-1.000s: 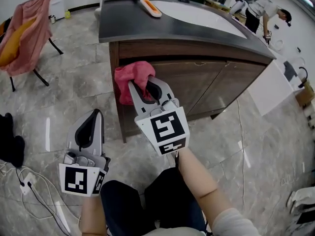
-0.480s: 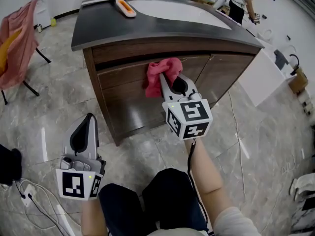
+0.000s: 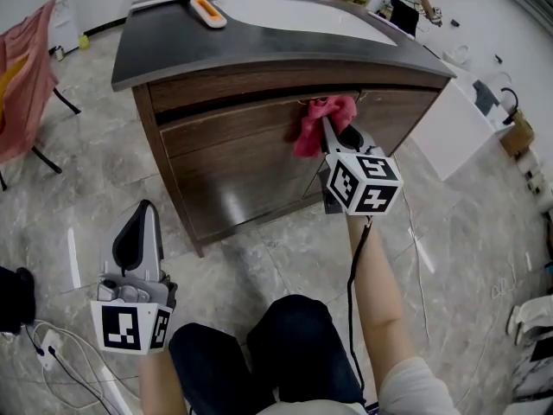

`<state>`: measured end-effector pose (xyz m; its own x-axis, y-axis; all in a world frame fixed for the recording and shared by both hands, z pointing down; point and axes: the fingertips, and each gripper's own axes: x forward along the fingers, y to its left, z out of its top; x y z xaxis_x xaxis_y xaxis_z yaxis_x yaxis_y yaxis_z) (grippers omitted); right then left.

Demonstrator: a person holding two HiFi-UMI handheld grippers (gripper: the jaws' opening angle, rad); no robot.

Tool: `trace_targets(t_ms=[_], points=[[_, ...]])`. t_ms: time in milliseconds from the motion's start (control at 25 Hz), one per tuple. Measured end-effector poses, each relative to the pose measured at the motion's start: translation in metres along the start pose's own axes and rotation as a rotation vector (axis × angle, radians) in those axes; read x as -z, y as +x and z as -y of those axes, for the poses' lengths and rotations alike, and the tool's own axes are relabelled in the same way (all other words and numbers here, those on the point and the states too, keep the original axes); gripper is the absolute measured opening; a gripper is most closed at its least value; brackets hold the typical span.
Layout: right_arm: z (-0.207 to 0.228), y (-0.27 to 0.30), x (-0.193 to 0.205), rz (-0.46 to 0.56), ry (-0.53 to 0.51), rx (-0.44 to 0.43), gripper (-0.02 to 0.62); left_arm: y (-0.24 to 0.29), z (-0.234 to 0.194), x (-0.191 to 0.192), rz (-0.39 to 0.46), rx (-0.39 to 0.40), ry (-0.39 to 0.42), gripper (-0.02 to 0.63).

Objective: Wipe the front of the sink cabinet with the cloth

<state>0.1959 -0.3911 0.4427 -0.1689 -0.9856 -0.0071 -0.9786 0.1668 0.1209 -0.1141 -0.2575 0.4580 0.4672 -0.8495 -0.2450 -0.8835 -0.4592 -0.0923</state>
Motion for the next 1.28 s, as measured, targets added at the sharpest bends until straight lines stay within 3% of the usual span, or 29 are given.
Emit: trace_targets(t_ms=[320, 520, 880, 1080, 1280], points=[[0.048, 0.001, 0.005, -0.018, -0.002, 0.085, 0.048, -0.011, -0.008, 0.004, -0.010, -0.023, -0.001, 0.005], [0.045, -0.001, 0.017, 0.009, 0.010, 0.103, 0.048, -0.015, -0.009, 0.006, -0.006, -0.036, -0.015, 0.005], [0.044, 0.001, 0.075, -0.072, 0.032, 0.116, 0.048, -0.018, -0.009, 0.010, -0.013, -0.031, -0.008, 0.005], [0.034, 0.000, 0.073, -0.082, 0.012, 0.128, 0.046, -0.021, -0.008, 0.009, -0.008, -0.030, -0.009, 0.005], [-0.001, 0.001, 0.071, -0.084, -0.011, 0.066, 0.046, -0.024, -0.009, 0.007, -0.001, -0.038, -0.011, 0.005]])
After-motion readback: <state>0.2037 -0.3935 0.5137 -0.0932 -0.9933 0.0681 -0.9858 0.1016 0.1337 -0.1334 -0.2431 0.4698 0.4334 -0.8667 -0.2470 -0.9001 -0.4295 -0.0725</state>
